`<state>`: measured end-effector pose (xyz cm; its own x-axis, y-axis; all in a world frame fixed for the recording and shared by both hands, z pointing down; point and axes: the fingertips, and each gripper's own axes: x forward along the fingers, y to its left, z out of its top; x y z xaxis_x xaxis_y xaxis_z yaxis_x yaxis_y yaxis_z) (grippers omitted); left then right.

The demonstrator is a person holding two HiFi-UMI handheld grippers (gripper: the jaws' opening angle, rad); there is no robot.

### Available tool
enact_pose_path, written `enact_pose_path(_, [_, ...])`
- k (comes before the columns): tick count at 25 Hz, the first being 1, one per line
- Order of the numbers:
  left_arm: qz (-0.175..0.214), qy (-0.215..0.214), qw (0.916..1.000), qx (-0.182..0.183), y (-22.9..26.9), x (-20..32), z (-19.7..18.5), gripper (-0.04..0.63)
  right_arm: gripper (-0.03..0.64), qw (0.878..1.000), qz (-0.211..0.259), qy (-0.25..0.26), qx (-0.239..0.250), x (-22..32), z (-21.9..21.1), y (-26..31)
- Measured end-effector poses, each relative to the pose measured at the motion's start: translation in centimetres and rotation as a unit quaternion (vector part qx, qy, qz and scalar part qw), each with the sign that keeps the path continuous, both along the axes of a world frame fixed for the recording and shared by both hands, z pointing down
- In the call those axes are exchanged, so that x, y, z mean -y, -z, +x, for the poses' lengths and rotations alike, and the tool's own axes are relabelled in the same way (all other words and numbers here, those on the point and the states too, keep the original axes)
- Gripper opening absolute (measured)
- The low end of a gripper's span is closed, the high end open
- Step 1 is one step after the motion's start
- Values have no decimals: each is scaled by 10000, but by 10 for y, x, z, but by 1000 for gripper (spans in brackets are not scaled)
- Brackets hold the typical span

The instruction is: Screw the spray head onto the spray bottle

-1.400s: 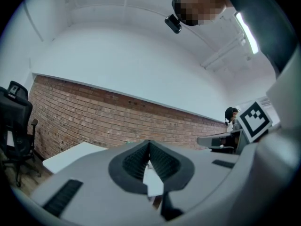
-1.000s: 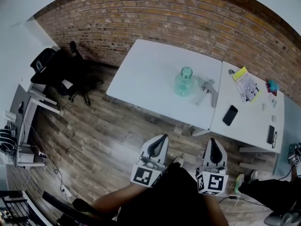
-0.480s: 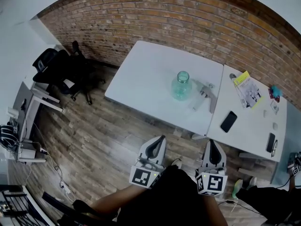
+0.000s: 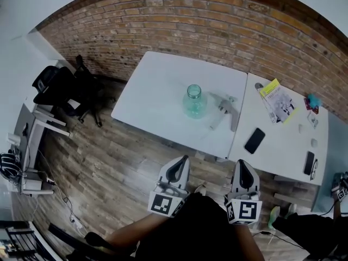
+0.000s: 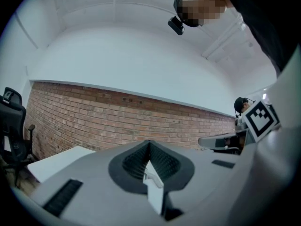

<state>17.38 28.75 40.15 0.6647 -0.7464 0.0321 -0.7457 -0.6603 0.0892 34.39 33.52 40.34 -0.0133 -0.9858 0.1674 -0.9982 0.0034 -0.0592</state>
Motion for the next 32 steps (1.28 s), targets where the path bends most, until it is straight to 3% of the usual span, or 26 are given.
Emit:
enact_pose_path(19, [-137, -79, 9999, 21, 0, -6, 29, 2, 8, 9997, -112, -17, 201, -9, 26, -14])
enact_pose_path(24, [-171, -221, 9994, -186, 0, -4, 36, 2, 8, 9998, -135, -74, 135, -11, 28, -13])
enact_pose_path(32, [-111, -471, 9987, -178, 1, 2, 48, 2, 8, 9995, -46, -276, 110, -3, 38, -10])
